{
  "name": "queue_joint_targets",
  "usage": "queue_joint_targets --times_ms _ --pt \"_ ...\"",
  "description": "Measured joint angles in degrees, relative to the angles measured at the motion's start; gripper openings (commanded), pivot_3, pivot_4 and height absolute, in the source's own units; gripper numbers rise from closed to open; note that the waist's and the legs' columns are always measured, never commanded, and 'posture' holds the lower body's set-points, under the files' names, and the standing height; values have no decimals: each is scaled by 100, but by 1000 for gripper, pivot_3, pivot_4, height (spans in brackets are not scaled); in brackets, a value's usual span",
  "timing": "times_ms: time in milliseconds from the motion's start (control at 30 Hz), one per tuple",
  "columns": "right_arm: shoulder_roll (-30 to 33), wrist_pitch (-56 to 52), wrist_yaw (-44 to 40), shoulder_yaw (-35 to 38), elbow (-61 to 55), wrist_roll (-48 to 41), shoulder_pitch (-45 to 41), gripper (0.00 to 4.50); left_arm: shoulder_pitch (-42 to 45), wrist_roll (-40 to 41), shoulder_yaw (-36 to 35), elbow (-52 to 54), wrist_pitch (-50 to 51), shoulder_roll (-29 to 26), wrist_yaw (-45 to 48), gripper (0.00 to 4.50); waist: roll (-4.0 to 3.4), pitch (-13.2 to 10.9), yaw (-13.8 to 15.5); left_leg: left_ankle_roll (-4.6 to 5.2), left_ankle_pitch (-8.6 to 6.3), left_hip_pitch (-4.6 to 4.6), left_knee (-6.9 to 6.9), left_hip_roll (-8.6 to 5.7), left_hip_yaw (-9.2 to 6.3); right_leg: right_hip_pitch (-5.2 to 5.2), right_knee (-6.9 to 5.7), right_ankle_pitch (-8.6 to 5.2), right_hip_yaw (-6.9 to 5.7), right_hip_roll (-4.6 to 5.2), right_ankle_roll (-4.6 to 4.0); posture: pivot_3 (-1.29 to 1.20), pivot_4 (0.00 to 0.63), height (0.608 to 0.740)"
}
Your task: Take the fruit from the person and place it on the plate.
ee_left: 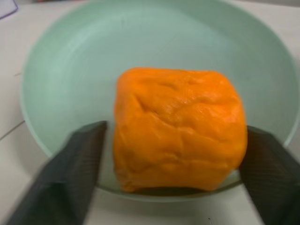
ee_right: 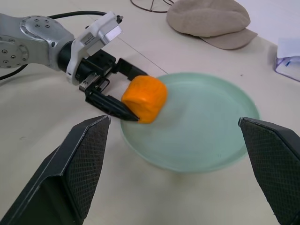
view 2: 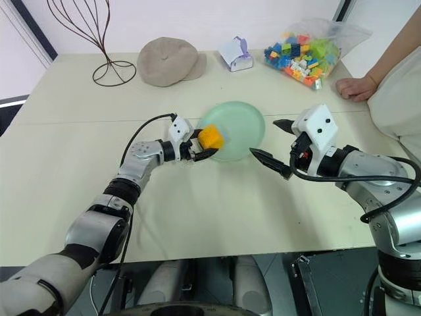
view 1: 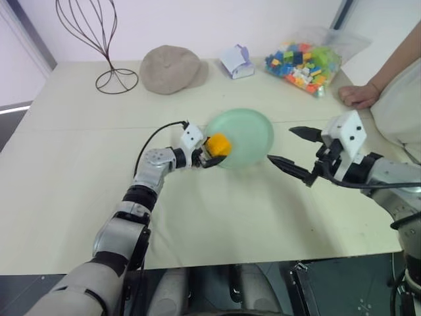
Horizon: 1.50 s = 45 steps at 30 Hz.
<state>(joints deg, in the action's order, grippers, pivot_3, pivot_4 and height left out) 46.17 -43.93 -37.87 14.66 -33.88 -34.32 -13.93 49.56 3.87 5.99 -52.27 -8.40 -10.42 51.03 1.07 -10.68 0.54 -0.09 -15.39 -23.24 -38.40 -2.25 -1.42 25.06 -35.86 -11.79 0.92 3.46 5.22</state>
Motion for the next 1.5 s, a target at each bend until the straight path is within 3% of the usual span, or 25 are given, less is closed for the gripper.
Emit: queue_joint_targets --times_ms 367,567,967,1233,1500 --pt "1 -38 142 95 -82 -71 47 4500 77 93 -148 -91 -112 60 44 4459 0 0 18 3 -2 -2 -16 0 -1 -3 -6 0 -1 0 0 0 150 740" --pt "2 -31 139 78 -76 -72 24 4500 -68 489 -392 676 71 -20 301 4459 0 0 12 10 -6 -6 -40 2 -2 -5 -15 0 -1 0 1 0 150 740" --pt "3 92 -20 -239 65 -28 -160 4500 -1808 1335 -354 4304 2314 -1680 1328 4459 -1 0 5 11 -7 -3 -50 9 -6 -12 -17 -2 1 9 -2 0 150 740" --pt "8 148 -116 -295 166 37 -204 4500 -2114 1720 -748 5142 2867 -2348 1220 4459 -2 0 7 11 -7 -3 -53 10 -8 -15 -15 -3 -2 9 -3 0 150 740" --pt "123 234 -277 -306 177 207 59 4500 -2300 1929 -983 5398 3061 -2651 981 4459 -2 0 12 12 -7 -4 -53 9 -7 -15 -13 -7 -2 10 -9 0 150 740"
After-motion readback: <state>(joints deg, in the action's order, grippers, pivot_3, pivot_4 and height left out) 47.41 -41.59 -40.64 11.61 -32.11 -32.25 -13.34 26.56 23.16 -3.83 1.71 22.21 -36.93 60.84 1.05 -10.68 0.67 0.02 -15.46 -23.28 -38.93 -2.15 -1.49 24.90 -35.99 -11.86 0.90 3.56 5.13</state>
